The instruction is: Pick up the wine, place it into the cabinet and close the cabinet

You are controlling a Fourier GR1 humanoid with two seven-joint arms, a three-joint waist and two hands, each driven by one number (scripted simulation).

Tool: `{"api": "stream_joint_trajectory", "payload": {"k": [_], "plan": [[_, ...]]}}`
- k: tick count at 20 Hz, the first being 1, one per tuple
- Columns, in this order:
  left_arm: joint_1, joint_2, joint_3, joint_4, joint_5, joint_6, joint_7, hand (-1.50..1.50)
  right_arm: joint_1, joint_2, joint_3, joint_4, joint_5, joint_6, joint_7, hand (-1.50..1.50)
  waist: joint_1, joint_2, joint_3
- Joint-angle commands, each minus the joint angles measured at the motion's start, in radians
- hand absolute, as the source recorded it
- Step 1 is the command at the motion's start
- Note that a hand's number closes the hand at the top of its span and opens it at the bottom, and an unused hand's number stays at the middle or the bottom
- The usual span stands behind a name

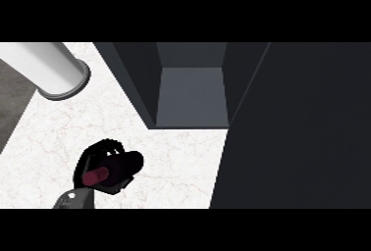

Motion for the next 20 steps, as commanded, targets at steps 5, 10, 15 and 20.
{"api": "stream_joint_trajectory", "payload": {"k": [5, 10, 15, 20], "plan": [[0.182, -0.106, -0.122, -0.370, 0.026, -0.005, 0.202, 1.50, 0.057, -0.017, 0.011, -0.146, 0.054, -0.016, 0.006, -1.50, 0.009, 0.003, -0.002], [0.264, -0.112, -0.216, -0.539, 0.062, 0.038, 0.296, 1.50, 0.104, -0.063, 0.031, -0.205, 0.056, -0.005, -0.005, -1.50, 0.000, 0.005, -0.004], [0.293, -0.113, -0.337, -0.663, 0.090, 0.161, 0.371, 1.50, 0.113, -0.059, 0.033, -0.217, 0.054, -0.023, -0.002, -1.50, -0.005, 0.006, -0.004], [0.333, -0.113, -0.448, -0.753, 0.090, 0.279, 0.391, 1.50, 0.150, -0.087, 0.018, -0.213, 0.030, -0.010, -0.040, -1.50, -0.005, 0.008, -0.004]]}}
